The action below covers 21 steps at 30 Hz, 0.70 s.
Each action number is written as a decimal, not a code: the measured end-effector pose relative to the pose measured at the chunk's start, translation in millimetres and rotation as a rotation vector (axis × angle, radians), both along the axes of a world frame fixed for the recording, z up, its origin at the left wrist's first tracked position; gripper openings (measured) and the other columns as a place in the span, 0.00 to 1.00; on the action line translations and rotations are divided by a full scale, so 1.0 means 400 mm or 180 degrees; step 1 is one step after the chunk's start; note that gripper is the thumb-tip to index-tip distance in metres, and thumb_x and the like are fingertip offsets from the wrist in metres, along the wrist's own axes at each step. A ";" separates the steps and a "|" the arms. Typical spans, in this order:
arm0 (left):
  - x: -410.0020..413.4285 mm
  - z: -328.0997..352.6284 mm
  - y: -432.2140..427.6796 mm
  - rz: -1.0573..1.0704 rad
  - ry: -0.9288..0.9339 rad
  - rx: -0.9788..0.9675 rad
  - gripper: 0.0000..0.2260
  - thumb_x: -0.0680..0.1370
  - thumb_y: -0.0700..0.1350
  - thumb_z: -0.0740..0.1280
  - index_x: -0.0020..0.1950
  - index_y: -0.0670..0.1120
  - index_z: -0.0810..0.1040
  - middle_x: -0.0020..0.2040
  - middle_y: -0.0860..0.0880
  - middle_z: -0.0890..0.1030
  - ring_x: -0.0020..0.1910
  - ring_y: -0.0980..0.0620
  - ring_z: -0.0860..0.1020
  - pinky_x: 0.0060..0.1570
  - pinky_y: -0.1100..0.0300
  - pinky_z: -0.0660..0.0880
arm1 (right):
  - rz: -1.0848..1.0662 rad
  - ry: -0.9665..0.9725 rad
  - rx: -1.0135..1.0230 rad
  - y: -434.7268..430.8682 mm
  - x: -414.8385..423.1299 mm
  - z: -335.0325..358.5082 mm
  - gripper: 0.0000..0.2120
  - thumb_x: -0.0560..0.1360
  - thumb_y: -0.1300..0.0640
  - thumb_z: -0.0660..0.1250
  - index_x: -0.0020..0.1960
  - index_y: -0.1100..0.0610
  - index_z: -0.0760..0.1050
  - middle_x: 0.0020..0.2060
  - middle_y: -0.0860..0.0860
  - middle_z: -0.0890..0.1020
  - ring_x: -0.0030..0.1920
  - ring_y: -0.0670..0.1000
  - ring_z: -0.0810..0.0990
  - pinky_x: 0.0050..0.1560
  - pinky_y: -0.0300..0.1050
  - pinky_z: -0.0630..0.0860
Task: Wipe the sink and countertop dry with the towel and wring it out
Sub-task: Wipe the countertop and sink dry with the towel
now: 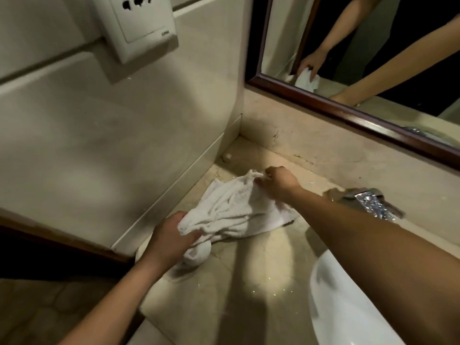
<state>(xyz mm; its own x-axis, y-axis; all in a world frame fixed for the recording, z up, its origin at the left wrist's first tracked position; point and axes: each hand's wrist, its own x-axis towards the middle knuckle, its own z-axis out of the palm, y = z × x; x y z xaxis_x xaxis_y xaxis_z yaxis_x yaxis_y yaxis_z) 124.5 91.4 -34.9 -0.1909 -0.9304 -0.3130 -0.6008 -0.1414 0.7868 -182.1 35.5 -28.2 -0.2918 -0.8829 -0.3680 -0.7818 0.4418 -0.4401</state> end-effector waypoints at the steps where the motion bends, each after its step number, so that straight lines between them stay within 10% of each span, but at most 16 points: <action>1: 0.000 -0.003 -0.002 0.0002 0.0020 0.0001 0.17 0.72 0.47 0.79 0.58 0.47 0.81 0.52 0.49 0.85 0.52 0.48 0.83 0.54 0.51 0.79 | 0.0003 0.0001 -0.0053 0.003 -0.005 0.002 0.16 0.81 0.43 0.66 0.53 0.56 0.79 0.45 0.54 0.83 0.46 0.58 0.81 0.44 0.46 0.73; 9: 0.016 -0.001 0.016 -0.0218 -0.0043 -0.0014 0.21 0.74 0.53 0.75 0.66 0.56 0.77 0.56 0.56 0.84 0.57 0.51 0.82 0.56 0.53 0.78 | 0.0689 -0.0889 -0.1637 0.052 -0.050 0.285 0.11 0.80 0.48 0.70 0.40 0.50 0.76 0.32 0.53 0.75 0.34 0.44 0.71 0.39 0.46 0.68; 14: -0.101 0.036 -0.030 -0.0689 -0.0631 -0.0379 0.53 0.66 0.67 0.79 0.83 0.55 0.54 0.80 0.49 0.62 0.77 0.45 0.63 0.75 0.46 0.65 | 0.0573 -0.1816 -0.2215 0.100 0.018 0.529 0.07 0.79 0.49 0.70 0.45 0.51 0.79 0.37 0.62 0.74 0.39 0.54 0.73 0.39 0.51 0.71; 18: -0.235 0.078 -0.056 -0.0561 0.0380 -0.0603 0.71 0.52 0.80 0.74 0.84 0.52 0.43 0.83 0.51 0.54 0.82 0.50 0.56 0.80 0.48 0.59 | 0.0836 -0.2117 -0.2436 0.107 0.058 0.658 0.05 0.82 0.58 0.66 0.48 0.56 0.78 0.36 0.50 0.78 0.36 0.49 0.76 0.37 0.43 0.73; 21: -0.317 0.108 -0.069 -0.0478 0.0893 -0.0412 0.65 0.57 0.65 0.84 0.83 0.53 0.48 0.81 0.52 0.61 0.79 0.54 0.62 0.77 0.55 0.64 | 0.1051 -0.2376 -0.2607 0.110 0.066 0.726 0.07 0.83 0.60 0.64 0.48 0.56 0.79 0.38 0.49 0.81 0.41 0.49 0.79 0.42 0.44 0.76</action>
<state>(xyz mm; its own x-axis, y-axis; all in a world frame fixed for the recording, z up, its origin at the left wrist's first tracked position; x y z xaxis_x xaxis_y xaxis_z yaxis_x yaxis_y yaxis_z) -2.2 63.8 8.5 -0.3906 -0.9140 -0.1100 -0.3651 0.0441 0.9299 -155.6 79.3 262.2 0.0466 -0.9293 0.3663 -0.2307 -0.3668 -0.9012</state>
